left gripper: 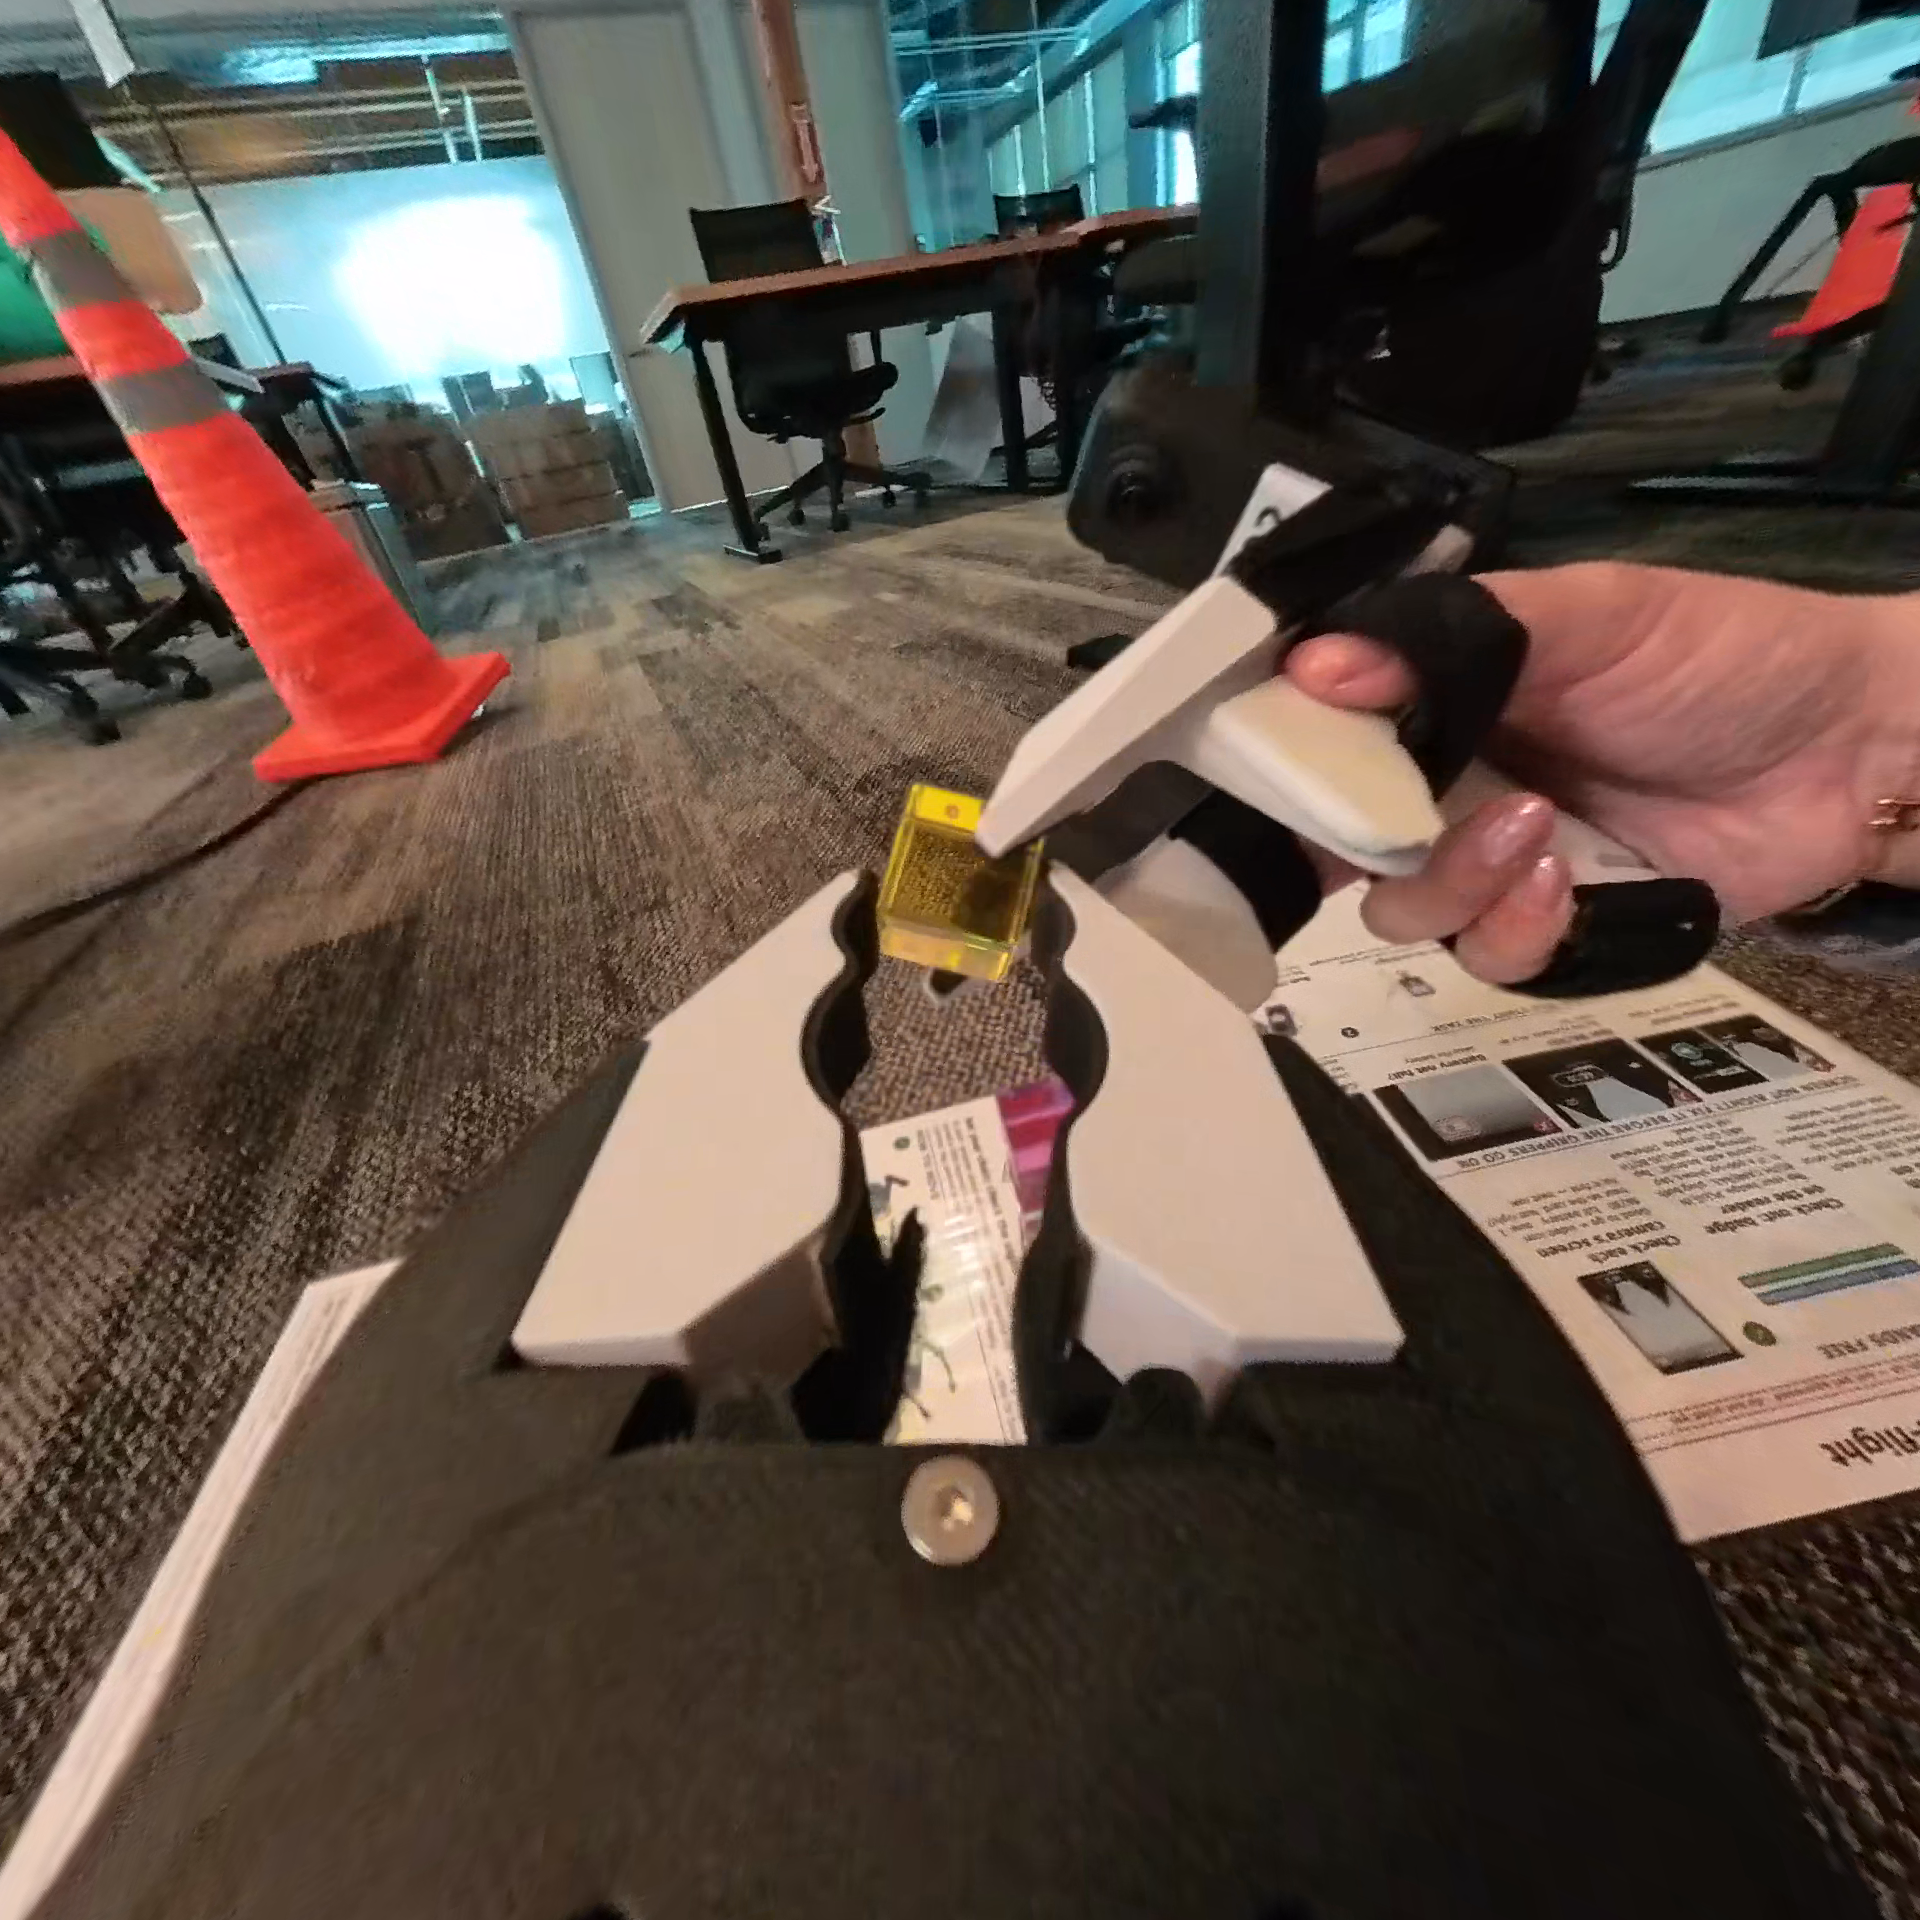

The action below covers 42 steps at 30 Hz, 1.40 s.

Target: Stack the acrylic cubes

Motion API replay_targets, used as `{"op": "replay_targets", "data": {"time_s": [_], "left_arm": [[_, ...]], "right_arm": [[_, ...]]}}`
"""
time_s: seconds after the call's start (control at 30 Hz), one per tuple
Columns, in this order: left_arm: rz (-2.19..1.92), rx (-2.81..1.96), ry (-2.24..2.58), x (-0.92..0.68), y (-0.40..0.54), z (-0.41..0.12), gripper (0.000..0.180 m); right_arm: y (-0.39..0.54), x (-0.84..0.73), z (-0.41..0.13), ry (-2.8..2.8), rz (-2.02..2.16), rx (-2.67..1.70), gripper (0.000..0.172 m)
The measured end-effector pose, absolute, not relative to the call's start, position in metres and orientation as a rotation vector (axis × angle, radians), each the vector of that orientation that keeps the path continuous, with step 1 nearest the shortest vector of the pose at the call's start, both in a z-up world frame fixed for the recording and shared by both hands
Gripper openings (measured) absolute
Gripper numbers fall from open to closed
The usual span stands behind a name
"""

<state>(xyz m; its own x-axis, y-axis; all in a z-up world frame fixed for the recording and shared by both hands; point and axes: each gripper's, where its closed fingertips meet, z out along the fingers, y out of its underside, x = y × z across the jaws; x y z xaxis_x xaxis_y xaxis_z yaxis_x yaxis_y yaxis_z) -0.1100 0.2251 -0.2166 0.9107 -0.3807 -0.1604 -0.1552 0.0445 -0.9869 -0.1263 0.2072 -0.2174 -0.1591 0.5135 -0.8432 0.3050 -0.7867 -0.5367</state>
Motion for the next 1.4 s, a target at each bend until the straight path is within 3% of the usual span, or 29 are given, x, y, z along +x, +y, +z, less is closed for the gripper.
{"op": "replay_targets", "data": {"time_s": [0.03,0.13,0.2,0.27,0.47,1.07,1.17,1.4], "left_arm": [[-0.173,-1.532,0.451,-0.106,0.226,-0.215,0.028],[-0.14,-1.575,0.461,-0.102,0.23,-0.219,0.029],[-0.132,-1.598,0.44,-0.105,0.232,-0.225,0.045],[-0.132,-1.651,0.43,-0.11,0.234,-0.235,0.049],[-0.021,-1.776,0.377,-0.132,0.24,-0.261,0.029],[-0.092,-1.83,0.231,-0.149,0.24,-0.278,0.025],[-0.098,-1.833,0.218,-0.15,0.24,-0.278,0.027],[-0.06,-1.808,0.126,-0.163,0.236,-0.248,0.034]], "right_arm": [[0.207,-0.126,-0.215,-0.95,2.088,-1.92,0.032],[0.213,-0.122,-0.221,-0.989,1.975,-1.952,0.026],[0.226,-0.117,-0.237,-1.03,1.738,-2.043,0.026],[0.239,-0.107,-0.259,-1.131,1.427,-2.123,0.026],[0.246,-0.094,-0.29,-1.381,0.926,-2.175,0.026],[0.248,-0.101,-0.311,-1.422,0.791,-2.174,0.027],[0.25,-0.1,-0.309,-1.406,0.794,-2.172,0.032],[0.265,-0.097,-0.272,-1.263,0.885,-2.052,0.061]]}}
